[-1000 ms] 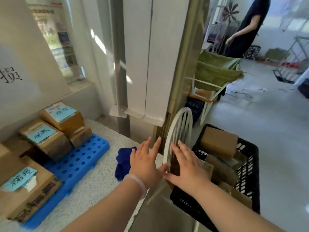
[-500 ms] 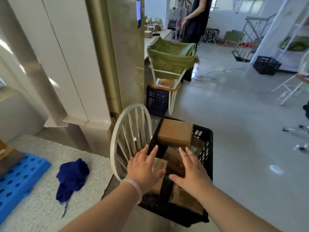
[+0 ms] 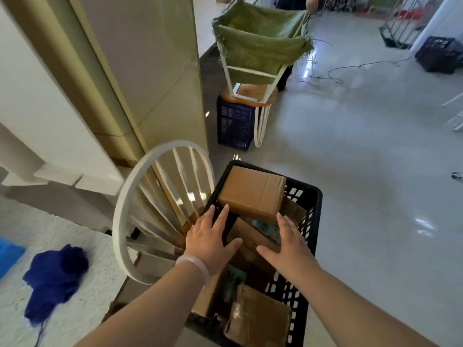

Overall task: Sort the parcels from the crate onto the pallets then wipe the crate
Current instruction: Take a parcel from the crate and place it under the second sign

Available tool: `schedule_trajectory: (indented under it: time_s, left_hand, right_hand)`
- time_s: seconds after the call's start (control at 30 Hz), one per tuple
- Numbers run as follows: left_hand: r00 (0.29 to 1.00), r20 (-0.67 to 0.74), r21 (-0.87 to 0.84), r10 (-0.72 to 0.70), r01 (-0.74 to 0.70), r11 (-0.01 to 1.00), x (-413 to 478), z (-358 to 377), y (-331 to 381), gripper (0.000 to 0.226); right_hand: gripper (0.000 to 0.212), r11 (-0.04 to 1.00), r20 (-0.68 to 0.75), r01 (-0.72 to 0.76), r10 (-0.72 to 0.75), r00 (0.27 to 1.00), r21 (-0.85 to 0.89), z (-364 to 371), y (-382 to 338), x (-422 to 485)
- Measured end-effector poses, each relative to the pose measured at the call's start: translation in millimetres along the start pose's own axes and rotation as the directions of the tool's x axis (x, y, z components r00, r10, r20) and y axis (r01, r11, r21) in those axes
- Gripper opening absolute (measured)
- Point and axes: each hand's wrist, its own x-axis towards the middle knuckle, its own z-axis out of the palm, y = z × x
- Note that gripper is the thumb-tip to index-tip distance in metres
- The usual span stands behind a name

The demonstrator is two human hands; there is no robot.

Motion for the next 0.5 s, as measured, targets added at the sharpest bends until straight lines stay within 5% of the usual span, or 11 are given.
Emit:
schedule_trajectory:
  time_s: [0.33,0.5]
  left_hand:
    - [0.997,0.0,-0.138,-0.082,0.081,0.987,120,38,17,0.081]
    - [0.988,0.022,-0.134,-0.152,0.154,0.979,156,60,14,0.084]
  right_hand:
    - [0.091,0.928,0.045,-0.194,0.189,0.981,0.318,-13,28,118]
    - [0.105,0.905,0.116,-0.248,0.221,0.968,0.347,5,40,159]
